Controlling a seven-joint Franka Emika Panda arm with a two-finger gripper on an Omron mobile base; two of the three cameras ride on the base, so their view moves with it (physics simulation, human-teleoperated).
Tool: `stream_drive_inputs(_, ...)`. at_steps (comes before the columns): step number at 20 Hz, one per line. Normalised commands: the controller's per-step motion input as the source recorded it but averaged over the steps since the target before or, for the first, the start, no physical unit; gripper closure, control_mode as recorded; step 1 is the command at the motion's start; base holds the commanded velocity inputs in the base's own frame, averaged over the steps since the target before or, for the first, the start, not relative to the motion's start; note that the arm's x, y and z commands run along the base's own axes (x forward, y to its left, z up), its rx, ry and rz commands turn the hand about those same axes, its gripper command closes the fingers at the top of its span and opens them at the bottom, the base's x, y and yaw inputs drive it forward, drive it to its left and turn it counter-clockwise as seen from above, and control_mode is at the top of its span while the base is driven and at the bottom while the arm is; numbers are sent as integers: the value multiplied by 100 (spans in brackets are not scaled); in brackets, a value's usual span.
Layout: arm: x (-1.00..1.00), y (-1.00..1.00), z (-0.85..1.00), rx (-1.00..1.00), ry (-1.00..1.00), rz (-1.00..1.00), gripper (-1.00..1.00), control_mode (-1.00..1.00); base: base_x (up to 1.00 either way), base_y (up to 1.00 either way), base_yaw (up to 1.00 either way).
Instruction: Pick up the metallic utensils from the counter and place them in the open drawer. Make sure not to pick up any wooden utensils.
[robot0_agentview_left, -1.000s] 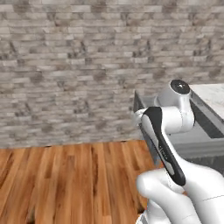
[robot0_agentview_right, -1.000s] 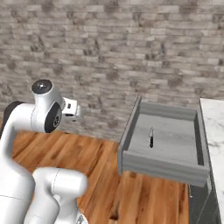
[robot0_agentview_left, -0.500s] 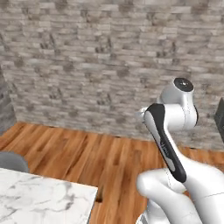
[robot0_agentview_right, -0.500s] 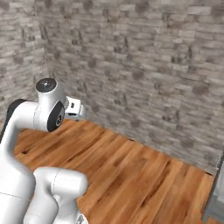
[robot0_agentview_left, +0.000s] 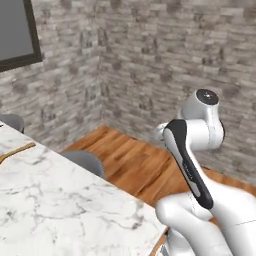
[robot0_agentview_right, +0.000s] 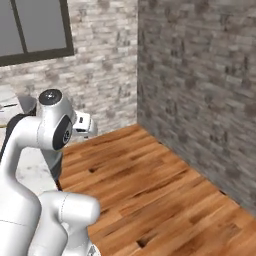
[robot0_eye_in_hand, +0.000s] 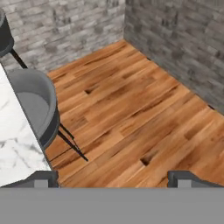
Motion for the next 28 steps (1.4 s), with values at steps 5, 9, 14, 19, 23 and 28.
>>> stream_drive_inputs(5, 0, 0, 0, 0, 0, 0, -100, 100, 68, -67, 52)
stream_drive_inputs(9, 0, 0, 0, 0, 0, 0, -100, 100, 48, -96, 46)
stream_drive_inputs(14, 0, 0, 0, 0, 0, 0, -100, 100, 51, -100, 39)
stream_drive_inputs(19, 0, 0, 0, 0, 0, 0, -100, 100, 76, -96, 38)
stream_drive_inputs(23, 0, 0, 0, 0, 0, 0, -100, 100, 100, -26, 35)
stream_drive_inputs(28, 0, 0, 0, 0, 0, 0, -100, 100, 100, -1, 43)
